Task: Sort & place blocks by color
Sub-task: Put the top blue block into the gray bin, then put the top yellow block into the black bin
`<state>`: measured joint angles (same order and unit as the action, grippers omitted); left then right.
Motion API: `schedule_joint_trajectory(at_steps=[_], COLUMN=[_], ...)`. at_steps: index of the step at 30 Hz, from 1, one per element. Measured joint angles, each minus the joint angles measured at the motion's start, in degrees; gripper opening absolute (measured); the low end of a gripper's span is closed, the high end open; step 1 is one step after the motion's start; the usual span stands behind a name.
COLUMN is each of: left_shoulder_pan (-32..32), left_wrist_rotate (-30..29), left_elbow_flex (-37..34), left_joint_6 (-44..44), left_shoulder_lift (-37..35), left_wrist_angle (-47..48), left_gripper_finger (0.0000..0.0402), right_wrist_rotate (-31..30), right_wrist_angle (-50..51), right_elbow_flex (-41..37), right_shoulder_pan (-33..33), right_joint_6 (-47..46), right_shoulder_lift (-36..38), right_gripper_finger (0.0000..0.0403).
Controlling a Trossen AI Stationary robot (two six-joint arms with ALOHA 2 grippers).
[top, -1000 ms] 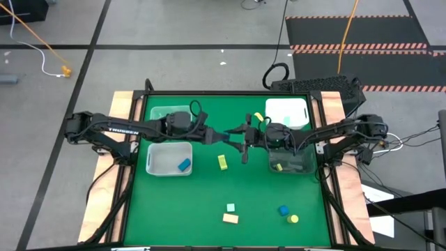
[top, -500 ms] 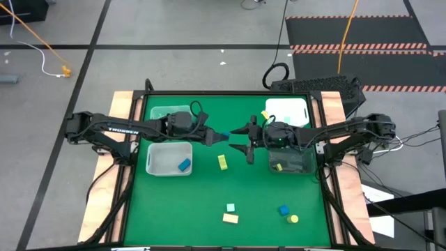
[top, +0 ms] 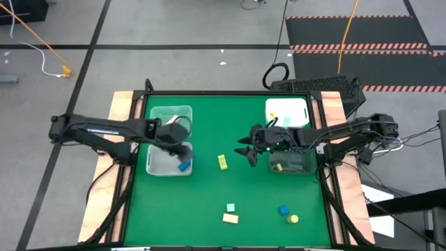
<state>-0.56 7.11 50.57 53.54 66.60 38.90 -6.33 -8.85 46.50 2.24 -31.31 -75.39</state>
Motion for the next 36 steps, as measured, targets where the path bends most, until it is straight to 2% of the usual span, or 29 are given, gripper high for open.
schedule_joint_trajectory(at_steps=[3, 6, 10, 12, 15, 18, 27, 36], left_shoulder_pan=[3.76, 6.81, 9.30, 10.00, 10.85, 11.15, 11.17, 11.15], left_wrist_rotate=[-5.17, -8.84, -10.46, -11.89, -14.75, -15.23, -15.23, -13.28], left_elbow_flex=[-0.35, -1.44, -3.54, -4.61, -6.08, -6.98, -7.06, -7.06], left_joint_6=[4.01, 7.69, 10.59, 11.78, 15.53, 18.60, 20.32, 24.83], left_shoulder_lift=[-2.07, -2.14, -1.95, -1.70, -1.74, -1.74, -1.74, -1.80], left_wrist_angle=[10.60, 14.89, 12.75, 12.38, 12.71, 12.77, 10.76, 7.82], left_gripper_finger=[0.0080, 0.0080, 0.0081, 0.0081, 0.0084, 0.0097, 0.0179, 0.0238], right_wrist_rotate=[-4.62, -8.73, -4.84, -4.60, -8.99, -11.39, -11.63, -11.41], right_wrist_angle=[-2.08, -9.25, -21.18, -23.27, -19.50, -14.67, -9.24, -8.86], right_elbow_flex=[0.00, -0.04, 0.02, 0.04, 0.04, -0.02, 0.00, 2.65], right_shoulder_pan=[1.24, 1.64, 1.60, 1.67, 1.75, 1.50, 2.28, 2.82], right_joint_6=[-0.60, -0.66, -2.08, -2.12, -4.47, -9.94, -14.28, -14.49], right_shoulder_lift=[-1.01, -3.14, -7.21, -9.22, -11.66, -12.83, -13.05, -21.42], right_gripper_finger=[0.0230, 0.0230, 0.0230, 0.0230, 0.0229, 0.0228, 0.0228, 0.0228])
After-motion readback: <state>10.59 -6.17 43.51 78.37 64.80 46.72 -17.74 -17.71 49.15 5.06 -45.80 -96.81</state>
